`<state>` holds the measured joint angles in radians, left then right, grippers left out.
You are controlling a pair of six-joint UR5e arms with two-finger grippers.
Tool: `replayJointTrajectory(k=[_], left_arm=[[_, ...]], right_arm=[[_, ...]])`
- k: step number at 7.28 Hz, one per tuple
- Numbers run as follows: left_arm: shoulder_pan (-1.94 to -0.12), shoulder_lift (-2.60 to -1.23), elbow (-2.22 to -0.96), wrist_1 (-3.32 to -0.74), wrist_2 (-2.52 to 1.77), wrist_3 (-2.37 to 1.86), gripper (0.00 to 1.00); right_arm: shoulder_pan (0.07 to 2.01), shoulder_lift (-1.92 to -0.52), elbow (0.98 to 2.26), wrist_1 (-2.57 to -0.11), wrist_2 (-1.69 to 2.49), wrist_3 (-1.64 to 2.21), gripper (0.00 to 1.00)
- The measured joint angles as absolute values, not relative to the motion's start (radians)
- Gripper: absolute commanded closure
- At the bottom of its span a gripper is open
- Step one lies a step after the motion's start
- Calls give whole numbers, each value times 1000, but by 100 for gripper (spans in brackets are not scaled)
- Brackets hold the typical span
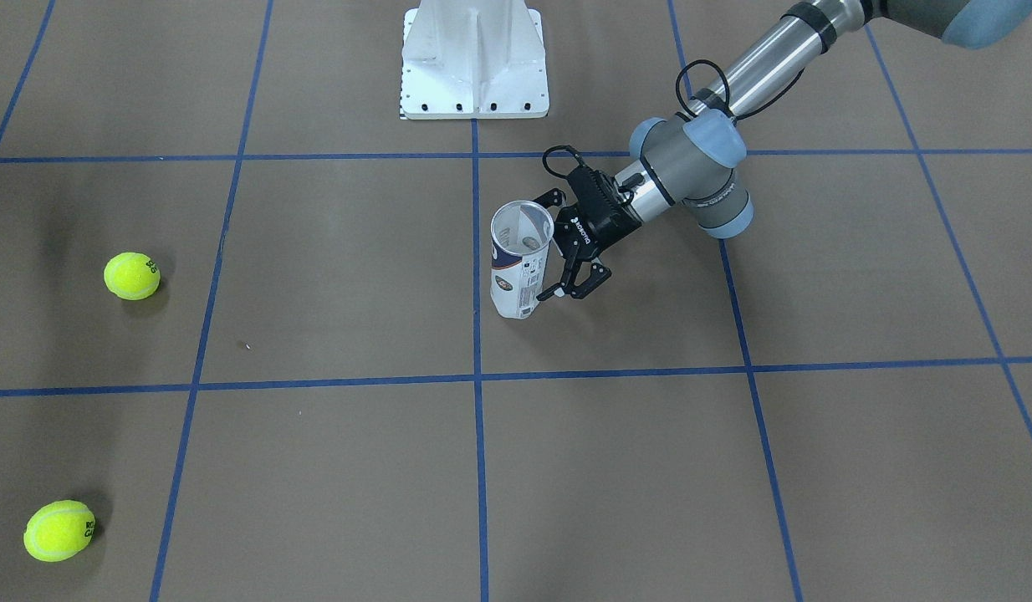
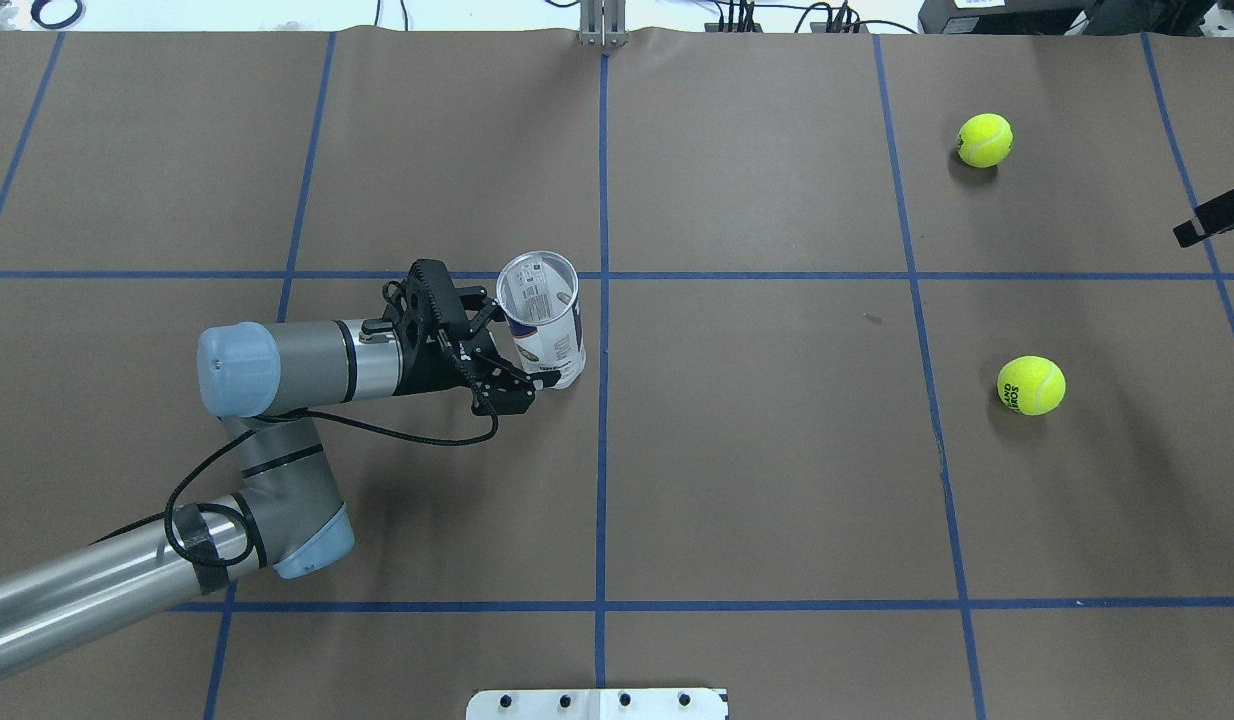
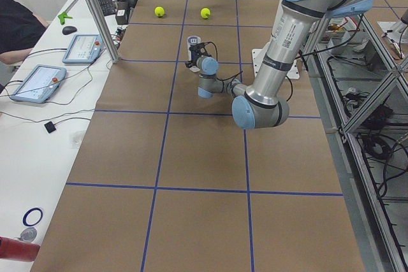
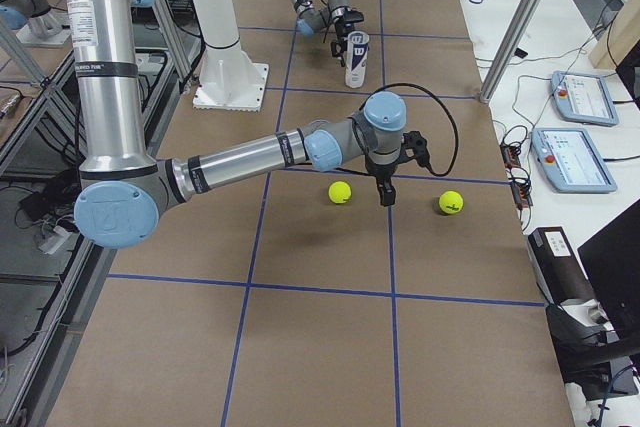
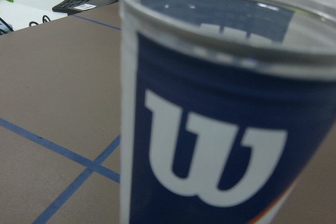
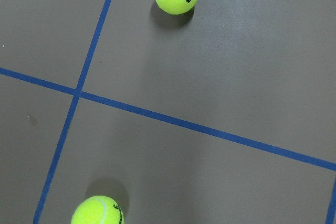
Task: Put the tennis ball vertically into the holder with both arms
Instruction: 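Hold the can with the left gripper while the right arm reaches in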
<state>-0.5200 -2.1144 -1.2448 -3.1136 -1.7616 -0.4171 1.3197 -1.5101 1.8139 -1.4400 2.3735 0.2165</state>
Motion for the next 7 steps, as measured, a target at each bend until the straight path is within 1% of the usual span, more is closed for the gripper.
replayJointTrajectory(k=[5,7], left_arm=[[-518,-2148,-1208,-3127,-1734,-418,1],[-516,-2150,-1206,-3128,-1726,-417,3]], right_arm=[[1289,-1512,1815,-1370,2374,291,1],[1280,-1511,1815,-1368,2373,293,1]])
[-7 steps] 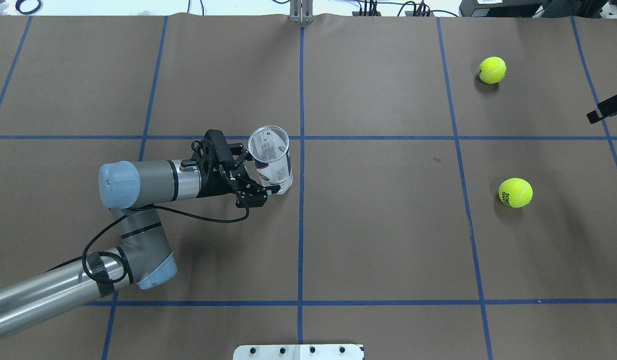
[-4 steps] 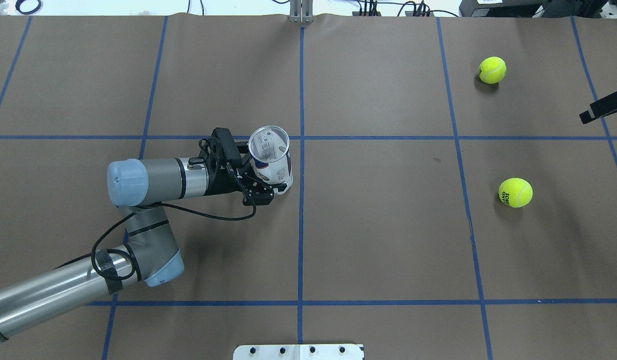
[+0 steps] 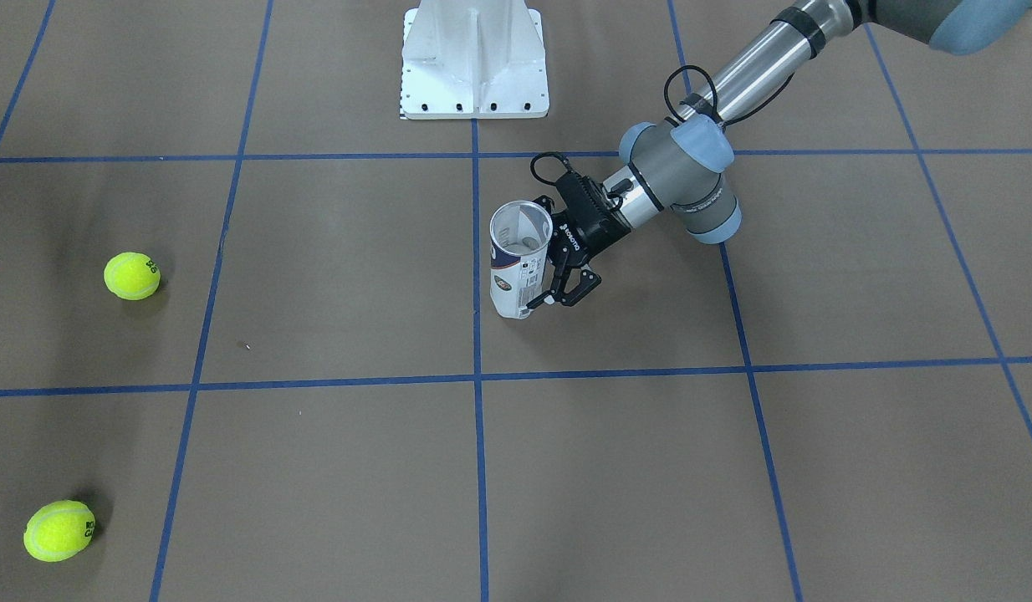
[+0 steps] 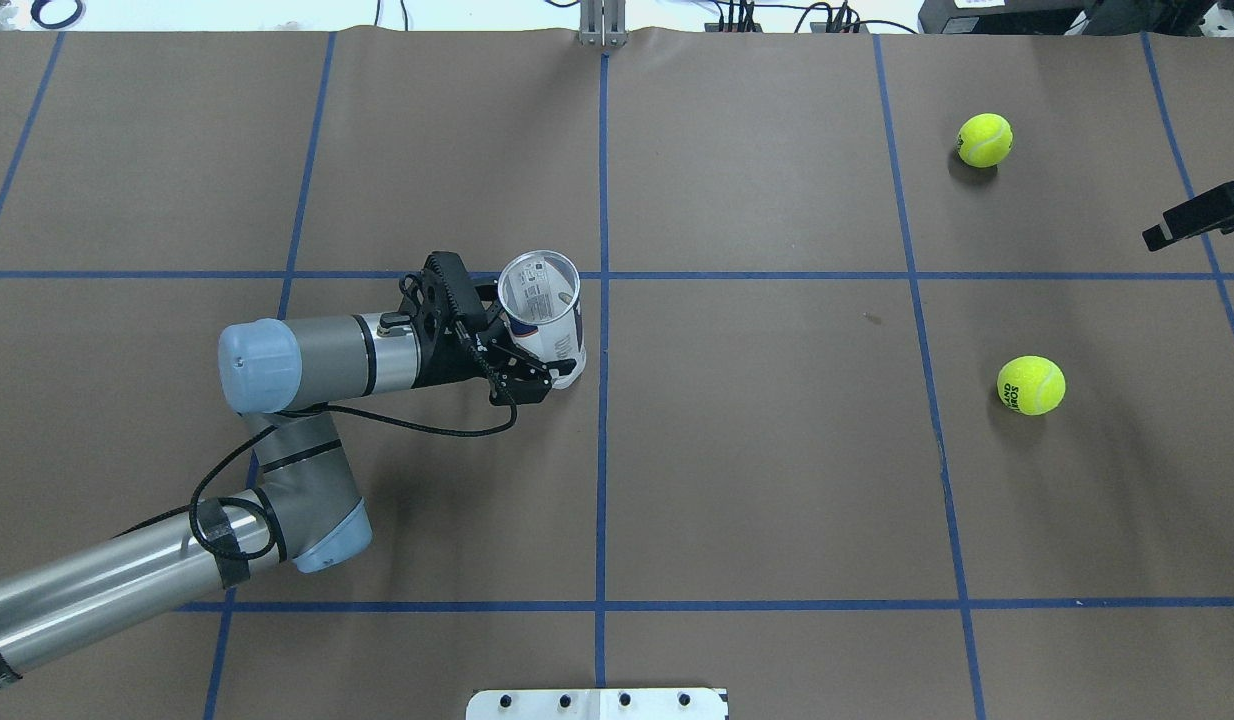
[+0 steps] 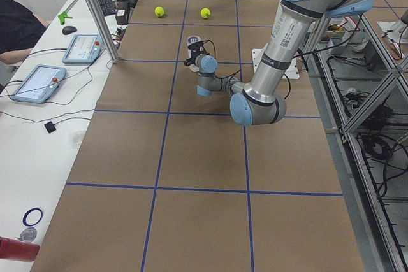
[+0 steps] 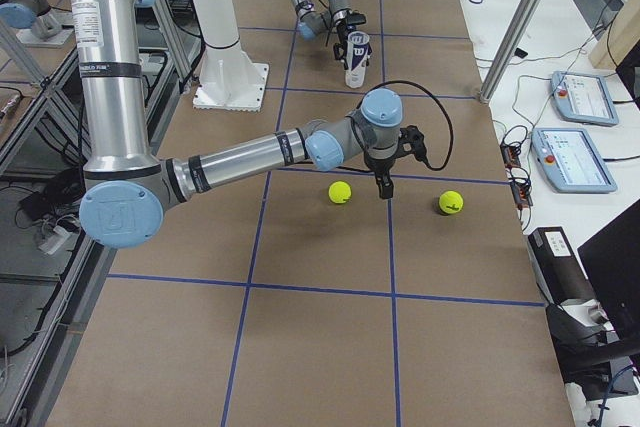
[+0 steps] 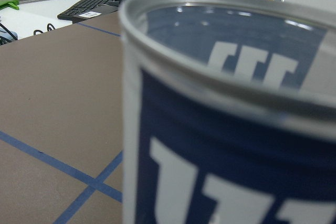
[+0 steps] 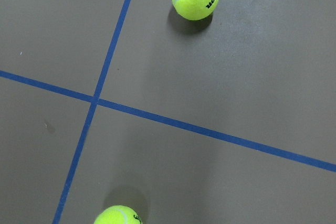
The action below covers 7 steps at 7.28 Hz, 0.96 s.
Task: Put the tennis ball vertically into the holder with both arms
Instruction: 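Hold the can with the left gripper while the right arm reaches in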
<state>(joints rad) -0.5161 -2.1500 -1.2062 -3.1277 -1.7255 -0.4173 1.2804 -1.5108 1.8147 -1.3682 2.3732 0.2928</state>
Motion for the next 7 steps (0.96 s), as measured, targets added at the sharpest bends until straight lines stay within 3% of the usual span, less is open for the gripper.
replayJointTrajectory(k=[4,7], left_arm=[[-492,-2151,-1206,-3125,-1660,-417,24],[-489,-2151,-1206,-3128,-1657,-417,25]], right_arm=[[1271,-1509,1813,-1368,2373,293,1],[1264,-1497,1813,-1368,2373,305,1]])
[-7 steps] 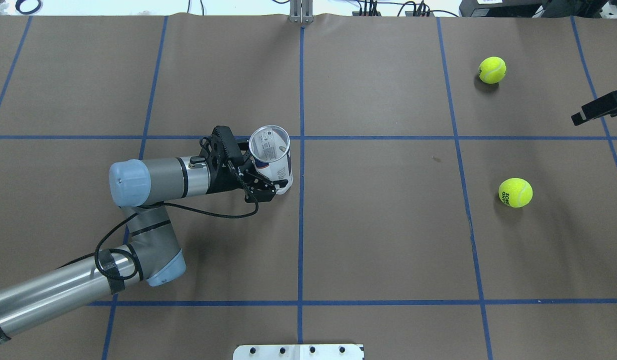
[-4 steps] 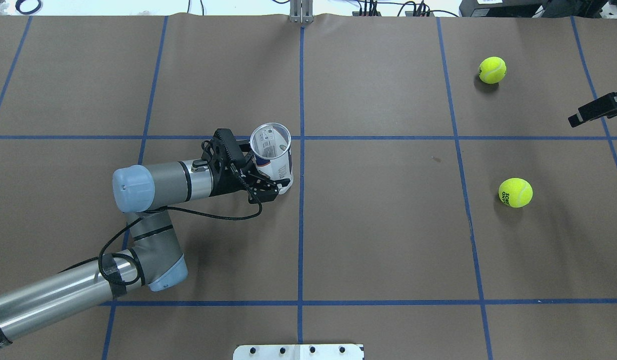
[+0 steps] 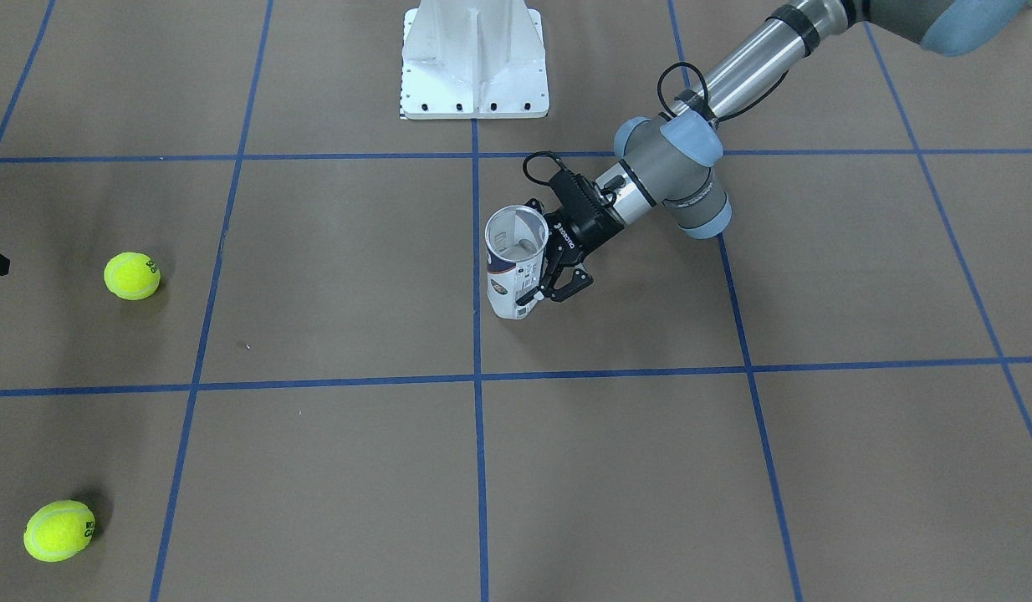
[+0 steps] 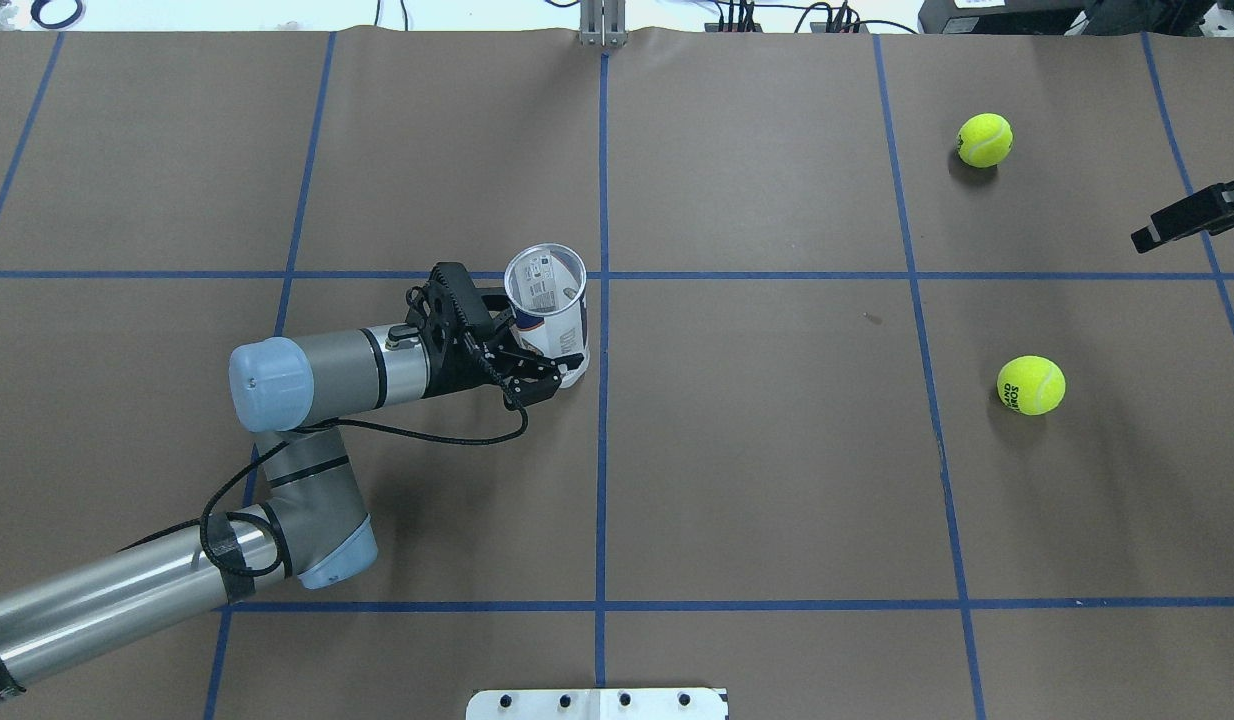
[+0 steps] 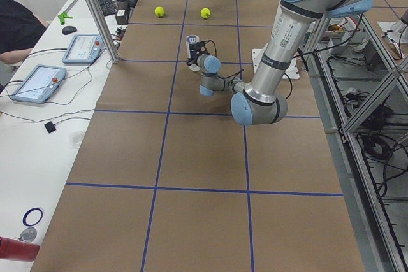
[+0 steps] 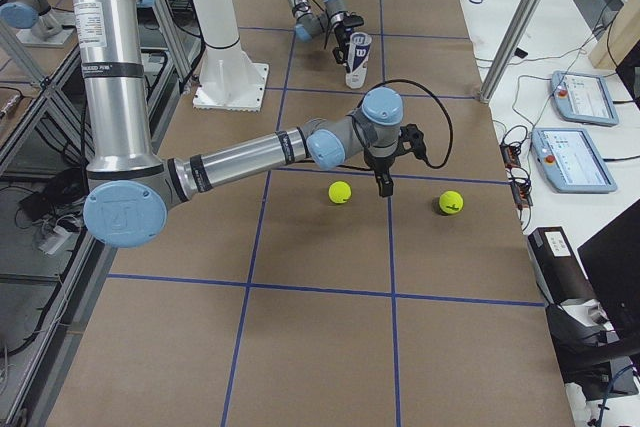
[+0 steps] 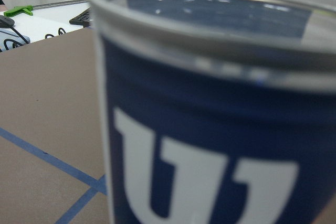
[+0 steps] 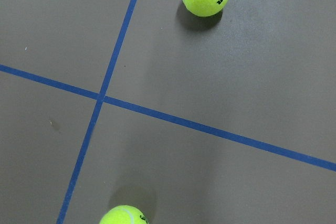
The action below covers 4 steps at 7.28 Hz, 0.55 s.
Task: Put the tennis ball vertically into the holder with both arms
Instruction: 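Hold the can with the left gripper while the right arm reaches in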
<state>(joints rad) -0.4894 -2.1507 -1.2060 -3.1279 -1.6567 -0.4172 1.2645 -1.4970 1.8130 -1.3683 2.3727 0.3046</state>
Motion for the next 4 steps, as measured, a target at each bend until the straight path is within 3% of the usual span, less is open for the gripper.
replayJointTrajectory(k=[3,4], left_arm=[[-490,-2151,-1208,-3129,-1657,-418,24],[-490,-2151,-1209,-3129,-1657,-418,14]], right_arm=[[1211,-1470,1816,-1367,2344,370,1],[1184,-1467,1816,-1367,2318,383,1]])
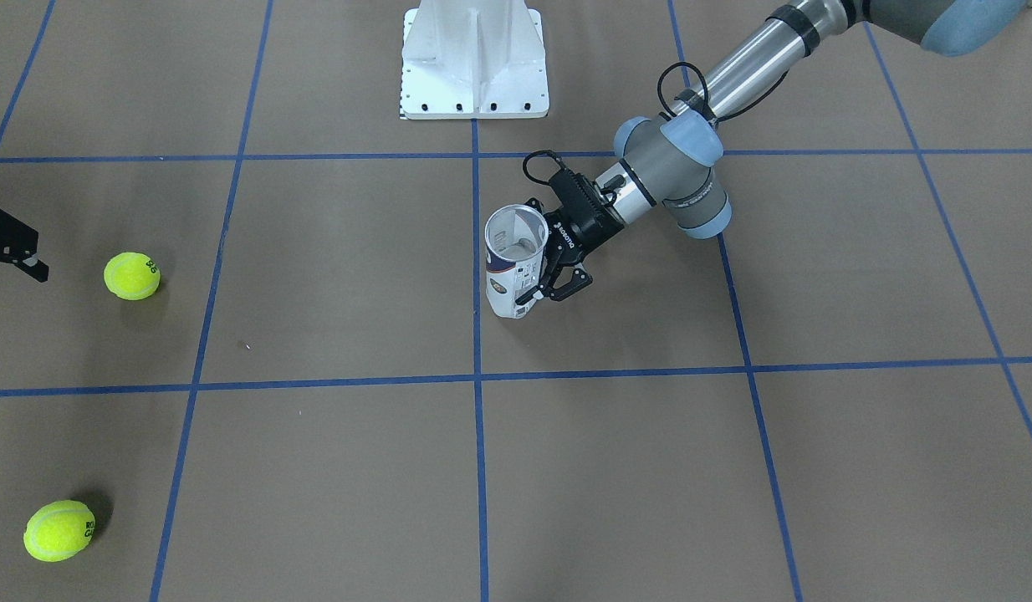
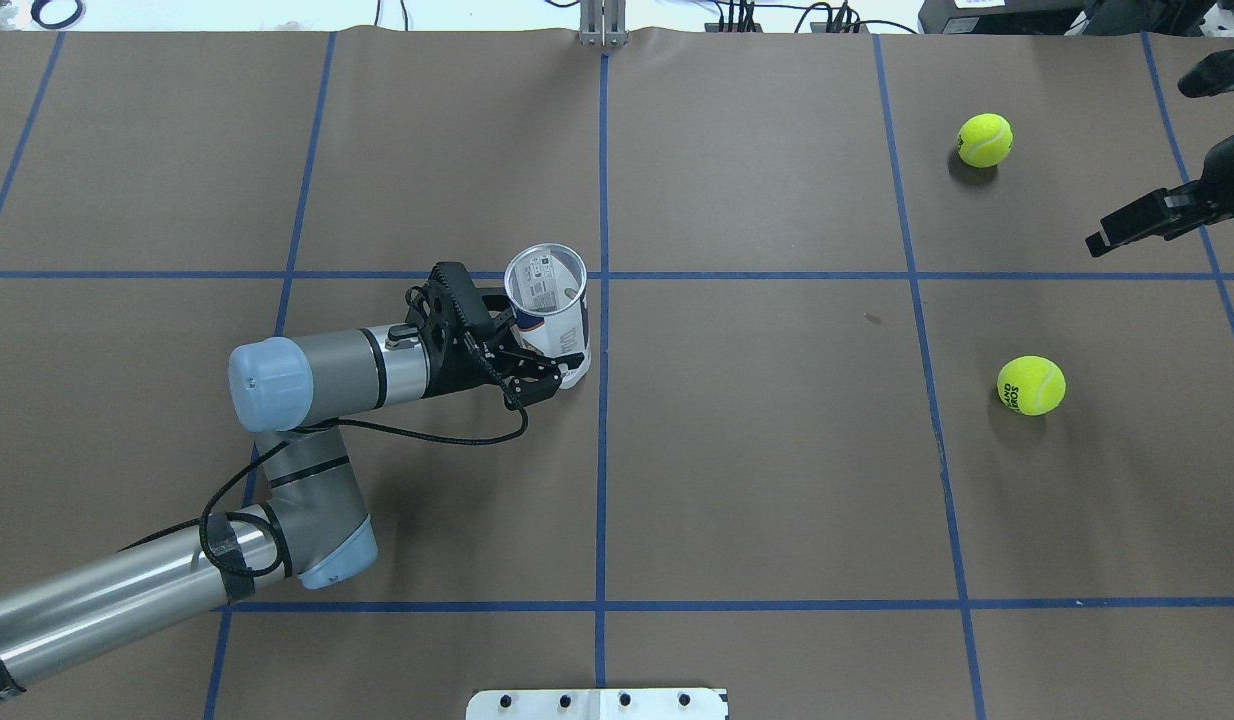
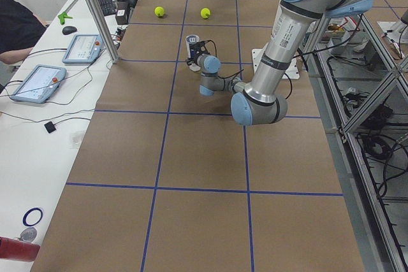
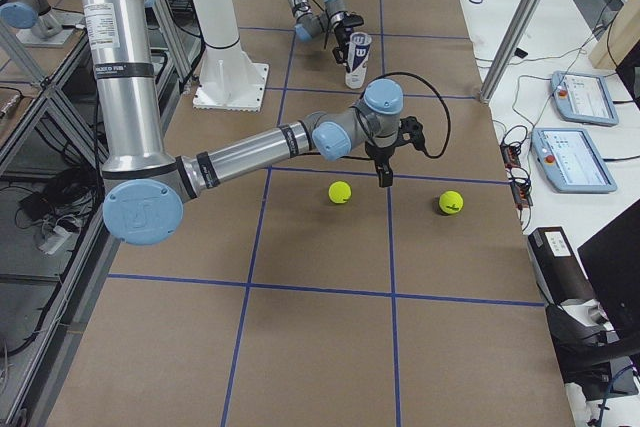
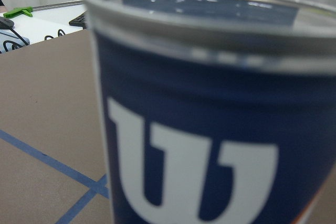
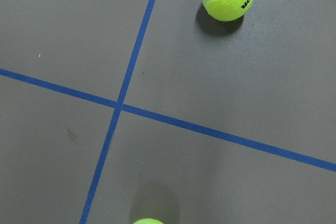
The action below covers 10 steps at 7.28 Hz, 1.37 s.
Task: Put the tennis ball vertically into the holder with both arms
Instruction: 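Hold the can with the left gripper while the right arm reaches in, then lower the right gripper onto the nearer yellow tennis ball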
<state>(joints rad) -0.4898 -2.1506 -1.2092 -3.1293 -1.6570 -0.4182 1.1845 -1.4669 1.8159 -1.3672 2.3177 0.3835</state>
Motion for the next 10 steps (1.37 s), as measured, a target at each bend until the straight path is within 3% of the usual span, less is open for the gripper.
replayJointTrajectory(k=[1,10], left_arm=[[-489,-2151,-1210,-3129,-1658,-418,3],[-492,-2148,-1209,-3129,-1658,-416,1]], right_arm=[[1160,-1466,1816,-1367,2299,395,1],[938,-1466,1810,-1369,2144,547,1]])
